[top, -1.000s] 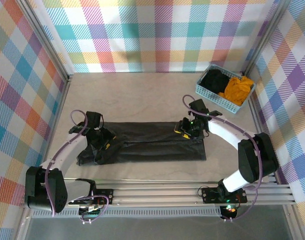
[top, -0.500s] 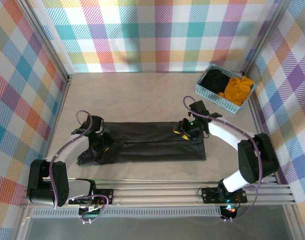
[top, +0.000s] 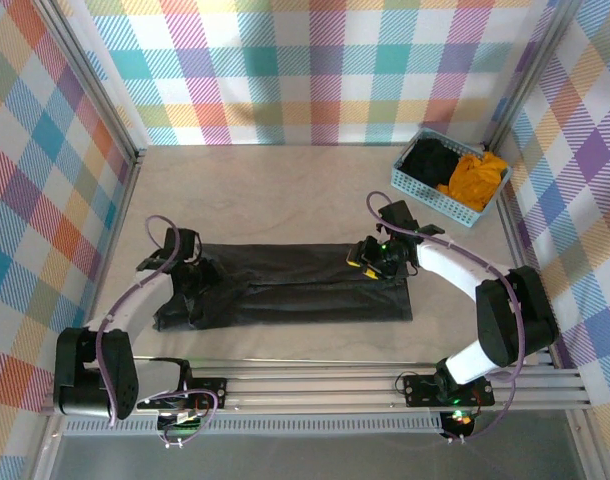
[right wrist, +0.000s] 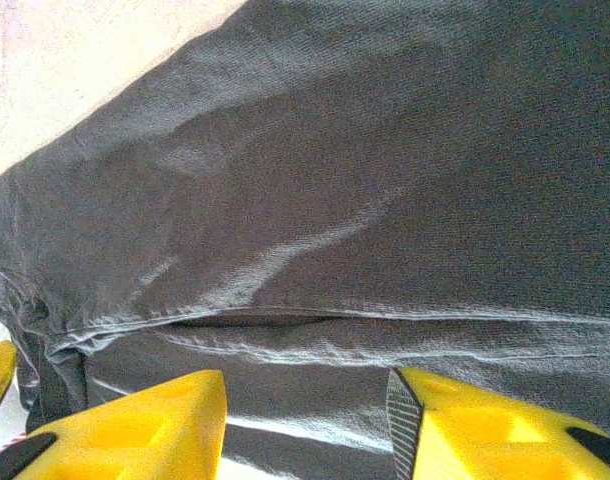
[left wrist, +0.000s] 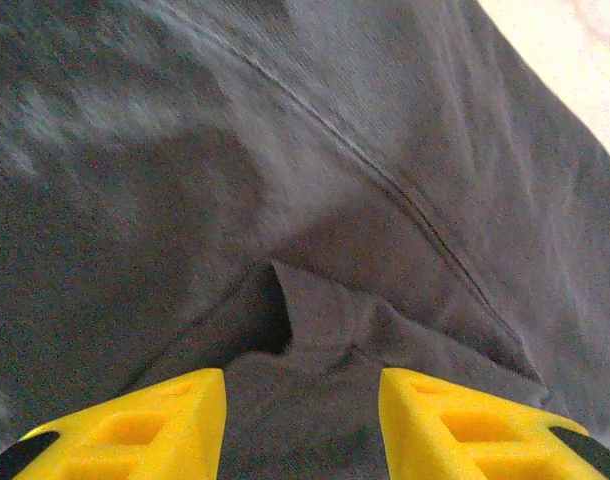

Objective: Fold and stack the t-shirts

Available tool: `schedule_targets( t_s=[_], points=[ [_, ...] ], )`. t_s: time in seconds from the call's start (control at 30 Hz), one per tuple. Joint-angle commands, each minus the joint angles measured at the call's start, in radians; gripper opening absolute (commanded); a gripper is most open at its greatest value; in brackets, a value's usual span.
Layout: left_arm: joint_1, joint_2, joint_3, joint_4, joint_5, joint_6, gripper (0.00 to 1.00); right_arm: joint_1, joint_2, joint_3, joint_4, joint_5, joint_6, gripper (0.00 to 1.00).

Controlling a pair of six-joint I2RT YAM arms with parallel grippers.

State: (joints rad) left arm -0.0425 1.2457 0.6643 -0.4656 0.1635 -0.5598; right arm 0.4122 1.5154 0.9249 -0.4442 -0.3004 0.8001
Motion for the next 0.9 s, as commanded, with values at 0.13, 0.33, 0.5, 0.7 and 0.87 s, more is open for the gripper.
schedule_targets(
  t_s=[0.13,0.33,0.5,0.7,0.87],
  points=[
    [0.044,0.093,0.015,0.082,0.067,0.051,0.43,-0.003,-0.015,0.032,-0.044,-0.009,-0.012,0.48],
    [0.043,0.079,-0.002,0.115,0.115,0.028,0.40,-0.002,-0.011,0.032,-0.044,-0.004,-0.010,0.48],
    [0.031,0.075,-0.009,0.110,0.123,0.018,0.37,-0.003,0.003,0.031,-0.038,-0.003,-0.007,0.48],
    [0.029,0.096,-0.015,0.108,0.123,0.022,0.31,-0.003,0.015,0.043,-0.030,-0.005,-0.004,0.48],
    [0.017,0.103,-0.008,0.093,0.120,0.024,0.28,-0.001,0.014,0.040,-0.031,0.000,-0.002,0.47]
  ],
)
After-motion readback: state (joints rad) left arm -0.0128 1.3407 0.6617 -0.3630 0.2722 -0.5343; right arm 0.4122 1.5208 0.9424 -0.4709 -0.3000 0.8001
